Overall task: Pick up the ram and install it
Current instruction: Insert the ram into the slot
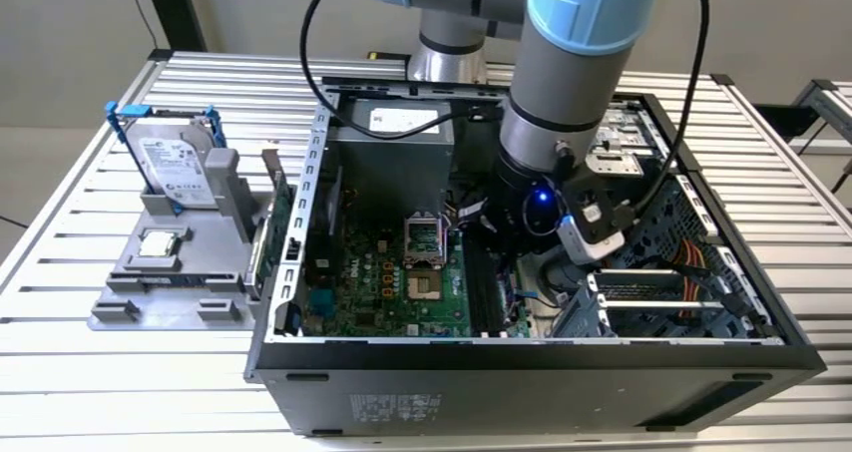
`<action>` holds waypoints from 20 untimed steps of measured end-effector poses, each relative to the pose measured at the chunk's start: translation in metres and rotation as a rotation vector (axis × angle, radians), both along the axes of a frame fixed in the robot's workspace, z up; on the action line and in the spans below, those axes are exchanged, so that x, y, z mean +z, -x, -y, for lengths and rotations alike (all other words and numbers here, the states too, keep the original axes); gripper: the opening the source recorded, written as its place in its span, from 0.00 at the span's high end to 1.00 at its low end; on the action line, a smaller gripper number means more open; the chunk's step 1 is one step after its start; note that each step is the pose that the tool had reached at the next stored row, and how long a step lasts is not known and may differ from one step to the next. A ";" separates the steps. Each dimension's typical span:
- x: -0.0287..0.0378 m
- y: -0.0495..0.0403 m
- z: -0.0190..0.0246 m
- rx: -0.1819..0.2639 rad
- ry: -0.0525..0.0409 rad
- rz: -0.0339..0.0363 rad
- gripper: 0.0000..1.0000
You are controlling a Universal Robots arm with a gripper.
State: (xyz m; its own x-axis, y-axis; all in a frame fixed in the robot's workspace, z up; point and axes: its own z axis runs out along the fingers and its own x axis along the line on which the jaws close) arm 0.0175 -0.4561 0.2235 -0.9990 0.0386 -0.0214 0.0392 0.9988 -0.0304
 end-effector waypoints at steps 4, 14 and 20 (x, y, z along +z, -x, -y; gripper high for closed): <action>-0.0011 0.0009 0.0001 0.001 -0.0002 0.0001 1.00; -0.0018 0.0027 0.0023 0.001 0.0003 0.0000 1.00; -0.0050 0.0028 0.0026 0.001 0.0010 -0.0001 1.00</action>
State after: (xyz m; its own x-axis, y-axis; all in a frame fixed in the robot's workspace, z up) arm 0.0147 -0.4587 0.2184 -0.9991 0.0374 -0.0214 0.0381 0.9988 -0.0314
